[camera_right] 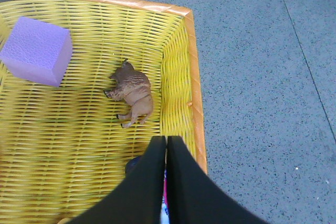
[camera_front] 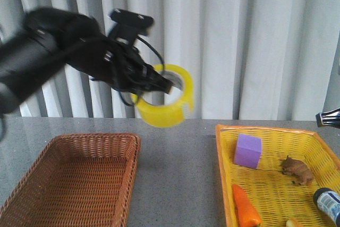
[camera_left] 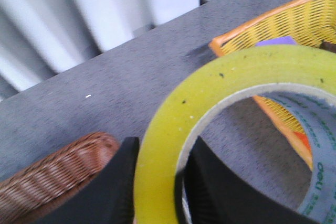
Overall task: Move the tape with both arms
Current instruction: 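Move the tape roll over the brown basket and lower it inside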
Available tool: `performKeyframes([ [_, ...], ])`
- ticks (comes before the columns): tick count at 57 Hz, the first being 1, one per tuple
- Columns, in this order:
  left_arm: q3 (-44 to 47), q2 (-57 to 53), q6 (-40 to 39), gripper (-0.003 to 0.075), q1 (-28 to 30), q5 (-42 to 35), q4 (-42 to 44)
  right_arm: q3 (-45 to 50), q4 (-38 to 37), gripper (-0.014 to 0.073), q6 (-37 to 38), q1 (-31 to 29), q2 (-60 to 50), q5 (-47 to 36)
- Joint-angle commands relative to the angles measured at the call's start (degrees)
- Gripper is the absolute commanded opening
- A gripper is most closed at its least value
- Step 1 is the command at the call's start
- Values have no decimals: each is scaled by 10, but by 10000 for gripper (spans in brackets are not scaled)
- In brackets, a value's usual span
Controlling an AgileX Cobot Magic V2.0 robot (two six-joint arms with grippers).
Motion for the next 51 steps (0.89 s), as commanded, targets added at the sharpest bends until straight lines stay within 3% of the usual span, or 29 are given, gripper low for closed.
performKeyframes([
  [1,5,-81,-2,-6,32,-27,15,-16,-12,-7,-2,-4,-20,-29],
  [17,198,-204,-2,-6,146,-81,15,-16,-12,-7,-2,-4,-20,-29],
  [31,354,-203,-4,-5,180,-164,26,-16,-12,-7,-2,-4,-20,-29],
  [51,384,-99,-31,-4,179,-166,26,-16,-12,-7,-2,-4,-20,-29],
])
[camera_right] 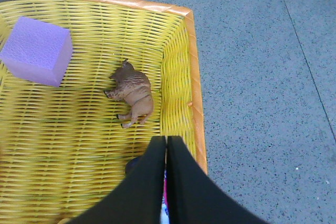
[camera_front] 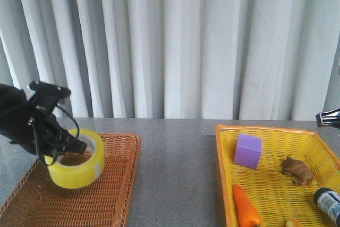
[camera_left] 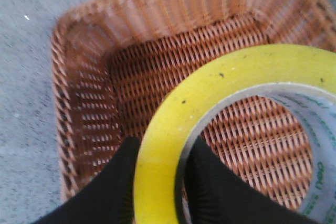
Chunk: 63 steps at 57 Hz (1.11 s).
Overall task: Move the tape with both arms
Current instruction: 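Move the tape roll over the brown basket and lower it inside, then open the left gripper and raise it away from the tape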
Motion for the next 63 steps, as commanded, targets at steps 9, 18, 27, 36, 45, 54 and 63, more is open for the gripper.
performKeyframes([
  [9,-16,34,-96,3,0,-34,1,-16,-12,-7,-2,-4,-20,-29],
  [18,-16,64,-110,8,1,-14,1,-16,-12,-7,-2,-4,-20,-29],
  [27,-16,70,-125,34,2,-18,1,-16,-12,-7,-2,-4,-20,-29],
  [36,-33,70,-125,104,2,-12,1,-16,-12,-7,-2,-4,-20,-29],
  [45,-51,70,-126,195,2,-3,1,-16,-12,-7,-2,-4,-20,-29],
  [54,-51,70,-131,298,2,1,5,-16,-12,-7,-2,-4,-20,-29],
  [63,-51,70,-135,384,2,1,7,-16,-12,-7,-2,-4,-20,-29],
])
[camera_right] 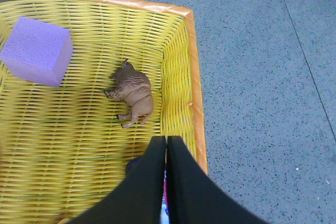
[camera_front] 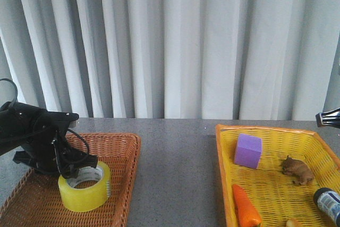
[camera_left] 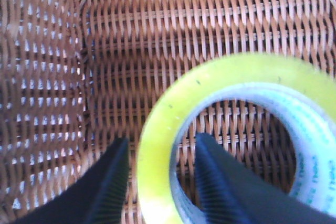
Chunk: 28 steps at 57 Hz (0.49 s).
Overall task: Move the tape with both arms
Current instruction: 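Open the left gripper and raise it away from the tape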
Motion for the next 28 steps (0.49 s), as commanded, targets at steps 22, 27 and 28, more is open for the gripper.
performKeyframes([
  [22,-65,-88,-7,412,2,-62,-50,-16,-12,-7,-2,-4,-20,-29],
  [27,-111,-115,-6,410,0,-52,-53,-16,-12,-7,-2,-4,-20,-29],
  [28,-119,-120,-6,406,0,-49,-53,-16,-12,-7,-2,-4,-20,-29],
])
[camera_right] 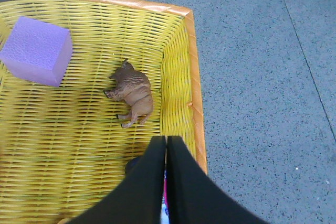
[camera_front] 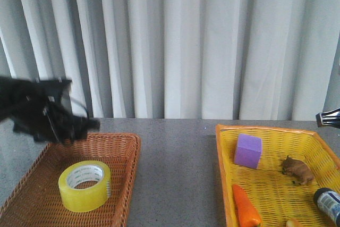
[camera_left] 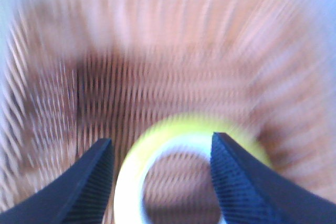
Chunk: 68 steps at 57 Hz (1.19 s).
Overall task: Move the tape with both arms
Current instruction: 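Open the left gripper and raise it away from the tape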
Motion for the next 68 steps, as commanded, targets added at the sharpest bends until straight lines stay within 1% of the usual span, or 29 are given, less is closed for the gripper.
performKeyframes([
  [1,-72,-72,-3,400,0,-24,-7,-16,-12,-7,-2,-4,-20,-29],
  [6,-107,-104,10,363,0,-19,-7,-16,-12,-7,-2,-4,-20,-29],
  [10,-129,-136,34,304,0,-19,-6,-16,-12,-7,-2,-4,-20,-29],
  [15,-141,-177,57,194,0,-26,-7,-16,-12,-7,-2,-4,-20,-29],
  [23,-141,-244,57,3,0,-36,-8,-16,-12,-7,-2,-4,-20,-29],
  [24,-141,-252,57,-8,0,-36,-8,-16,-12,-7,-2,-4,-20,-29],
  [32,-141,-292,78,-7,0,-19,-7,-16,-12,-7,-2,-4,-20,-29],
  [46,-141,-336,75,-7,0,27,-8,-16,-12,-7,-2,-4,-20,-29],
  [68,-141,-341,75,-6,0,28,-7,-16,-12,-7,-2,-4,-20,-29],
])
